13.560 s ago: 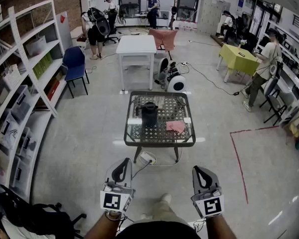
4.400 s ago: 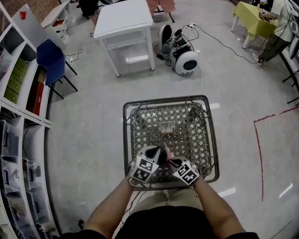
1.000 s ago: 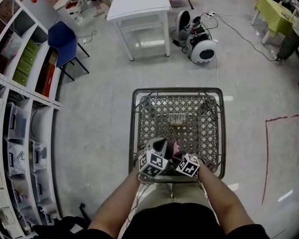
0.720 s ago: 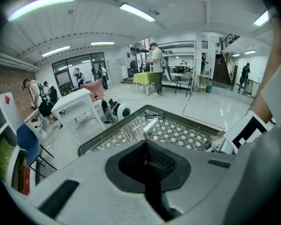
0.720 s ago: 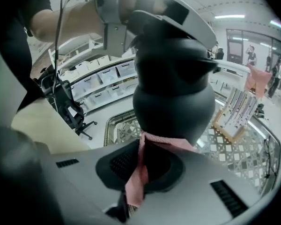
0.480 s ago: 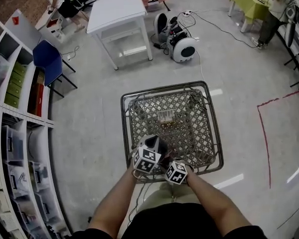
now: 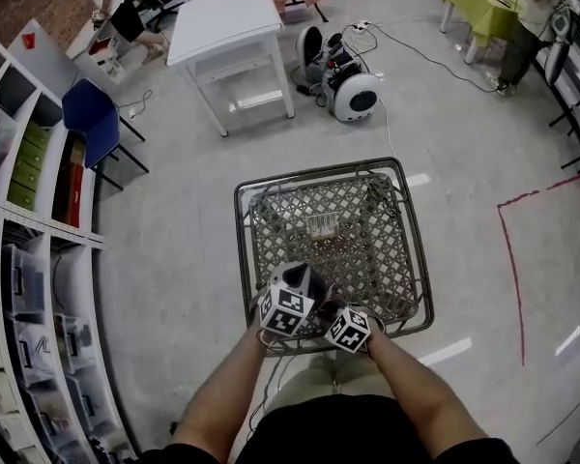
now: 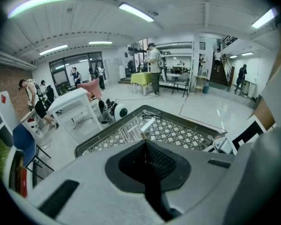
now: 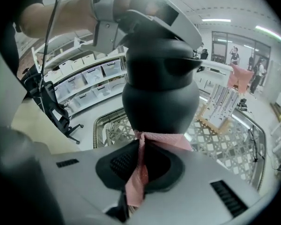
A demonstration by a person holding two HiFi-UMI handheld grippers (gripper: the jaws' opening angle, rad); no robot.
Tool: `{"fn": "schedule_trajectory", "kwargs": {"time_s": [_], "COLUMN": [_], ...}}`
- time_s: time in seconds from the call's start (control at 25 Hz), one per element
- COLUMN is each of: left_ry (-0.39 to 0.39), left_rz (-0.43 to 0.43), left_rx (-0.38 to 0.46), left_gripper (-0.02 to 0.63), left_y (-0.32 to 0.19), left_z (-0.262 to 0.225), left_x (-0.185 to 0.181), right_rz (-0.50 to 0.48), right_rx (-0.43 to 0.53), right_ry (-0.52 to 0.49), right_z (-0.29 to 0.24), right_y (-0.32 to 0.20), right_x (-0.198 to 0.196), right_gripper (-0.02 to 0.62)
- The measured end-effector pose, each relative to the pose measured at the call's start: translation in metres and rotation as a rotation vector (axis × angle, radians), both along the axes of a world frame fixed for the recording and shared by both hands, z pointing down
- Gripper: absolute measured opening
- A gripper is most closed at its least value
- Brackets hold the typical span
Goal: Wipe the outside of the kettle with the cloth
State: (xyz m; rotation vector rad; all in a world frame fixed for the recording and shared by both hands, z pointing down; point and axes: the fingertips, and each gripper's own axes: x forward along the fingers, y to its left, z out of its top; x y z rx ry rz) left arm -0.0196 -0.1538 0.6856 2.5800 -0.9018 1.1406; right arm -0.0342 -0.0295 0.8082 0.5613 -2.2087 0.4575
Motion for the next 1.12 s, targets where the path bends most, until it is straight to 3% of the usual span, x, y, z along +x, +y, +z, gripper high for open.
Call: {"fn": "schedule_trajectory", "kwargs": {"time_s": [0.84,1.0,1.12], "left_ry": [-0.013,-0.021,-0.024], "left_rz": [-0.02,-0.033,-0.037], "left_rx": [0.033,0.049,0.057], "left_gripper": [0.009,0.009,0.009], "left_y": [0.0,0.0,-0.003], "left_z": [0.0,0.002,0.002], "left_x": [0.007,0.005,0.0], "right_rz": [-0.107,-0.079,-0.006], "right_rx": [-0.026,-0.034,-0.029], "right_ry": [0.107,0.106,0.092], "right_z": [0.028,0.034,0.029], "right_y": [-0.056,-0.067,-0.085], "right_x": [0.043,0.045,0.046], "right_gripper": [0.025,0.025,0.025]}}
